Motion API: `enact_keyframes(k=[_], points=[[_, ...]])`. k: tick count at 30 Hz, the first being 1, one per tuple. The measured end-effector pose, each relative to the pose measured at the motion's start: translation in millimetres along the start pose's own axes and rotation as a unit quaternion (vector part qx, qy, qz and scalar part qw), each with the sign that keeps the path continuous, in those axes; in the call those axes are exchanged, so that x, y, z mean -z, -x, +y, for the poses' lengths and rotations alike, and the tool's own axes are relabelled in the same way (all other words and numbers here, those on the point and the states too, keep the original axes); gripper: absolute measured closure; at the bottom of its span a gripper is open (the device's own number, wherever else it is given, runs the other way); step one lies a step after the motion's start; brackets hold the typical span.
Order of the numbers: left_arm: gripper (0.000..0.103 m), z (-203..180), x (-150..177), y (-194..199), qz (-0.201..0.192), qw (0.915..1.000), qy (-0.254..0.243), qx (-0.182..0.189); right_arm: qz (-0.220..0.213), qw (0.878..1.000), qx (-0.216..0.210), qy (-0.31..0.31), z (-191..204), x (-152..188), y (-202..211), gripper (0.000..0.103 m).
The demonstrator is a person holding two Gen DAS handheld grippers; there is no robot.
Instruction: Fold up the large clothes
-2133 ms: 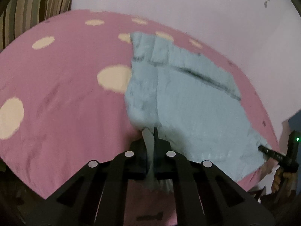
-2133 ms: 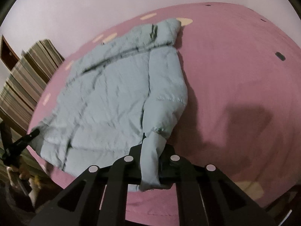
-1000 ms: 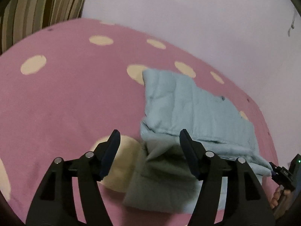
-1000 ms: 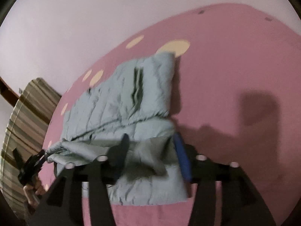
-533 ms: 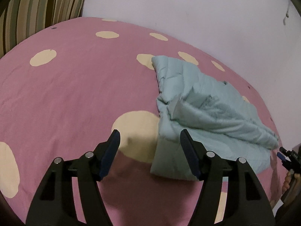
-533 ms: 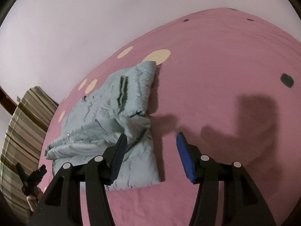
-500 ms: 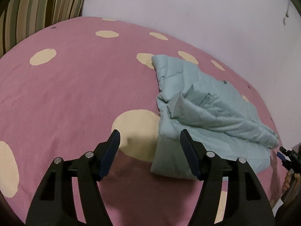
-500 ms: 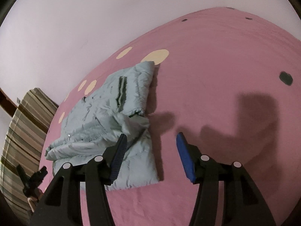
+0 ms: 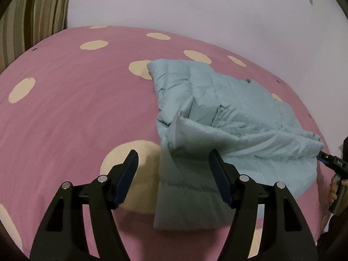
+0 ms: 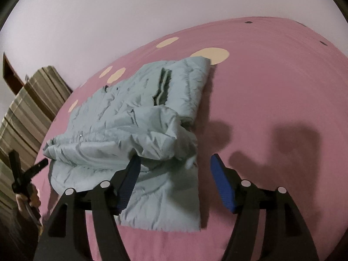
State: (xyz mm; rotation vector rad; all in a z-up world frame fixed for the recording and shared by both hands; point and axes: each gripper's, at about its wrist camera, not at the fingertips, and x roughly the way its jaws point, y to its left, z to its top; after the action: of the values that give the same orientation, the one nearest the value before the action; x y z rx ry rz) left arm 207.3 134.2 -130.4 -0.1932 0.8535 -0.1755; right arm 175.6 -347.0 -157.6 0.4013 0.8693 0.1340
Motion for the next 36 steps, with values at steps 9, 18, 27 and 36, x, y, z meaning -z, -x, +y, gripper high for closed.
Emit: enact_keyframes(k=[9, 18, 27, 36], points=[[0.042, -7, -23, -43, 0.040, 0.9982, -0.020, 0.041, 0.042, 0.999, -0.006, 0.012, -4, -22, -40, 0.037], [0.091, -20, -21, -39, 0.024, 0.9982, -0.054, 0.013, 0.054, 0.997, 0.007, 0.056, 13, -17, -53, 0.078], [0.099, -39, -24, 7, -0.036, 0.9962, -0.077, -0.018, 0.006, 0.997, 0.021, 0.080, 28, -16, -11, 0.097], [0.099, -56, -72, 35, -0.095, 0.9913, -0.079, -0.044, -0.063, 0.993, 0.027, 0.096, 50, -60, 23, 0.097]])
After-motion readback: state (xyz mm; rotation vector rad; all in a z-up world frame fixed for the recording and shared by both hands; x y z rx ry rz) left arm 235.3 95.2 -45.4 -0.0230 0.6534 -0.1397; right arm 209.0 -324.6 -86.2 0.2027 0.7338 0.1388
